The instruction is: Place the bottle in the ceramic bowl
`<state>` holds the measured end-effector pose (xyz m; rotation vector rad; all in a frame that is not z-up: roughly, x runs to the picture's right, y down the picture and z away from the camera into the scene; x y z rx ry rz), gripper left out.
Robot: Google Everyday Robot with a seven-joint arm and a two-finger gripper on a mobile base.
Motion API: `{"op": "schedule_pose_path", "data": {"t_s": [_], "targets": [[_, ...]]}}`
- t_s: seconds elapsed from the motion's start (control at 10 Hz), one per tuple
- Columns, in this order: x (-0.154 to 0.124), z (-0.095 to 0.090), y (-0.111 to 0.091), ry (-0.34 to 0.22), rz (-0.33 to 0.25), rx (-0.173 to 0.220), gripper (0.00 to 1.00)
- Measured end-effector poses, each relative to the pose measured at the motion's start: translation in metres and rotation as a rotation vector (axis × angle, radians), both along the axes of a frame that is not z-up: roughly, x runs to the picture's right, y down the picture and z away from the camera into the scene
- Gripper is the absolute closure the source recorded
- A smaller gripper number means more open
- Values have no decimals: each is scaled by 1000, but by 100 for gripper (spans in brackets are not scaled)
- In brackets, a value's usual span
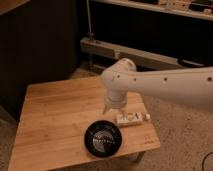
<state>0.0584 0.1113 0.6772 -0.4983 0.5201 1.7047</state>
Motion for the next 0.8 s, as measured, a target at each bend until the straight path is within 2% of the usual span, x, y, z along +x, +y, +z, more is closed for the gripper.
{"op": "schedule_pose_path", "data": {"t_s": [0.3, 0.5, 0.7, 0.8], "targets": [[63, -15, 22, 84, 114, 8, 35], [90, -19, 37, 126, 181, 5, 35], [115, -21, 48, 133, 229, 26, 35], [122, -22, 50, 104, 215, 63, 35]]}}
